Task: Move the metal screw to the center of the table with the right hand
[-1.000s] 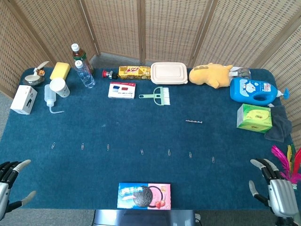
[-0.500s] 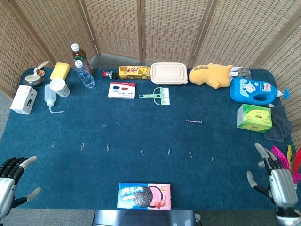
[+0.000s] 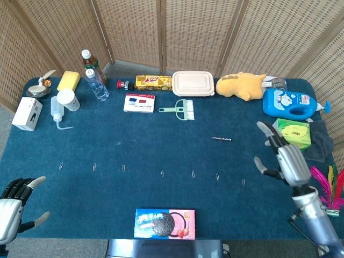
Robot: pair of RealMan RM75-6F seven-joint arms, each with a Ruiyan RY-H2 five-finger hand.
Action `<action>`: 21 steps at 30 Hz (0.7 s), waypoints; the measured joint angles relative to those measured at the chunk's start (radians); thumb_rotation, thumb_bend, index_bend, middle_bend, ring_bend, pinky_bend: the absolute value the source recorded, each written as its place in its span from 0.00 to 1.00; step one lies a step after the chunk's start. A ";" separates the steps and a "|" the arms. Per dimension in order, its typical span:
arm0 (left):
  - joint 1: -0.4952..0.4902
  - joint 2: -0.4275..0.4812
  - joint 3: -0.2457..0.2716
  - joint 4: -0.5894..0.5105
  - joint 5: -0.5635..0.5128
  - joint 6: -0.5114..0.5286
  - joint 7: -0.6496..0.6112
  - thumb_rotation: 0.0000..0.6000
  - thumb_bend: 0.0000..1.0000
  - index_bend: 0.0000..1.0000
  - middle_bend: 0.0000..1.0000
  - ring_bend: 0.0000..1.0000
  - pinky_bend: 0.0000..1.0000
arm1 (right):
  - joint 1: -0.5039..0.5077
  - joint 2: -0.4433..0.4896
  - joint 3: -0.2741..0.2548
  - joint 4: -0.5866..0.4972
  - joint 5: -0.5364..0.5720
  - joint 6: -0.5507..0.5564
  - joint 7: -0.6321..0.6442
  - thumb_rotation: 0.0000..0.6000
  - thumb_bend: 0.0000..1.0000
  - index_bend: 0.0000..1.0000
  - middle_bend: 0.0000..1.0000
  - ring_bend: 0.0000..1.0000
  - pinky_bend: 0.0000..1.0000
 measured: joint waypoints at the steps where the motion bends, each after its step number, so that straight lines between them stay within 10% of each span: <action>1: -0.002 0.000 -0.003 0.000 -0.008 -0.005 0.002 1.00 0.20 0.17 0.25 0.18 0.14 | 0.020 -0.001 0.011 0.002 0.020 -0.027 -0.006 1.00 0.43 0.00 0.22 0.24 0.58; 10: -0.034 -0.007 -0.021 -0.010 -0.055 -0.055 0.019 1.00 0.20 0.17 0.25 0.18 0.14 | 0.211 -0.066 0.082 0.108 0.259 -0.311 -0.075 1.00 0.38 0.18 0.73 0.89 1.00; 21: -0.056 -0.011 -0.027 -0.030 -0.069 -0.082 0.050 1.00 0.20 0.16 0.25 0.18 0.14 | 0.377 -0.206 0.068 0.300 0.423 -0.451 -0.334 0.99 0.37 0.52 0.93 1.00 1.00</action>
